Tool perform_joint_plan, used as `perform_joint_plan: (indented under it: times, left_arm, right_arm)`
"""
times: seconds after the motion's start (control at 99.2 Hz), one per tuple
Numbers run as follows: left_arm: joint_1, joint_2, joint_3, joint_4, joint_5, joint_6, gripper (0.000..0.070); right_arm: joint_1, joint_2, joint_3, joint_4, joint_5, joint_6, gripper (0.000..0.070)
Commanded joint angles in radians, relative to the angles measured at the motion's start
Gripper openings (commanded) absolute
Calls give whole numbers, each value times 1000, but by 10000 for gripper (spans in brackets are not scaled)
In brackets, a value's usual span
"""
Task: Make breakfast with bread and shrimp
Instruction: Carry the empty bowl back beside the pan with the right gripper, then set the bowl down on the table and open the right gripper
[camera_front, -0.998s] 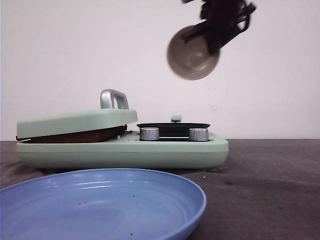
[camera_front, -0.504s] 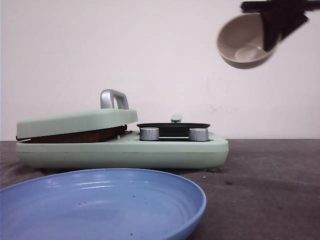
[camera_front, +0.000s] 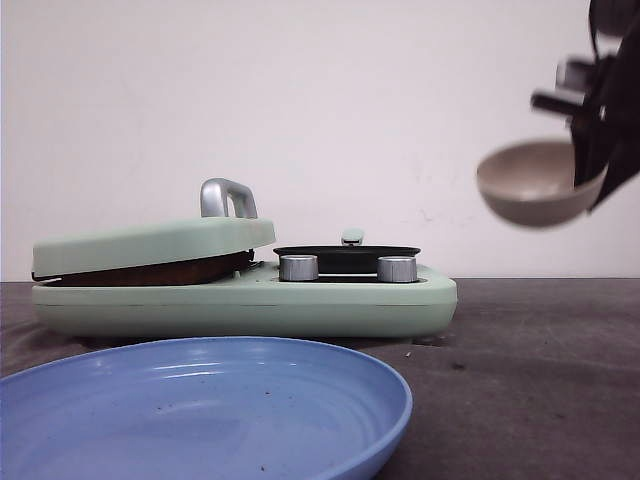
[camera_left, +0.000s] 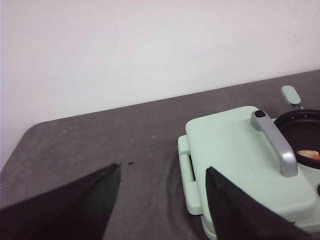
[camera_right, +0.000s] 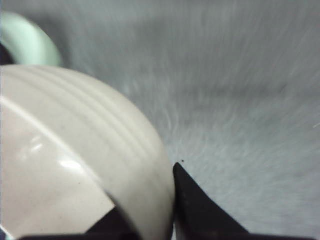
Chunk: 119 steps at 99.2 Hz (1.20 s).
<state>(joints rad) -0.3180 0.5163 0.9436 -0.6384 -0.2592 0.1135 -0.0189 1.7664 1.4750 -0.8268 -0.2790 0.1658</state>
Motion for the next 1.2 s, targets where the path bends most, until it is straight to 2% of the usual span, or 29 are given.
perform_joint_plan:
  times: [0.0, 0.101, 0.302, 0.776, 0.847, 0.988, 1.19]
  left_arm:
    - [-2, 6, 14, 6, 2, -2, 313]
    - [-2, 6, 14, 6, 2, -2, 313]
    - [-2, 6, 14, 6, 2, -2, 313]
    - [-2, 20, 14, 10, 2, -2, 313]
    - [-2, 21, 14, 10, 2, -3, 313]
    - [-2, 21, 14, 10, 2, -10, 313]
    - [-2, 21, 14, 10, 2, -13, 313]
  right_arm:
    - [3, 56, 23, -7, -25, 3, 4]
    - [3, 118, 23, -13, -62, -8, 4]
    - [3, 201, 23, -13, -62, -9, 4]
    - [3, 220, 23, -23, -60, -43, 8]
    - [3, 220, 23, -27, -60, -47, 51]
    - [3, 220, 23, -35, -57, -69, 223]
    - [2, 210, 24, -37, -48, -80, 233]
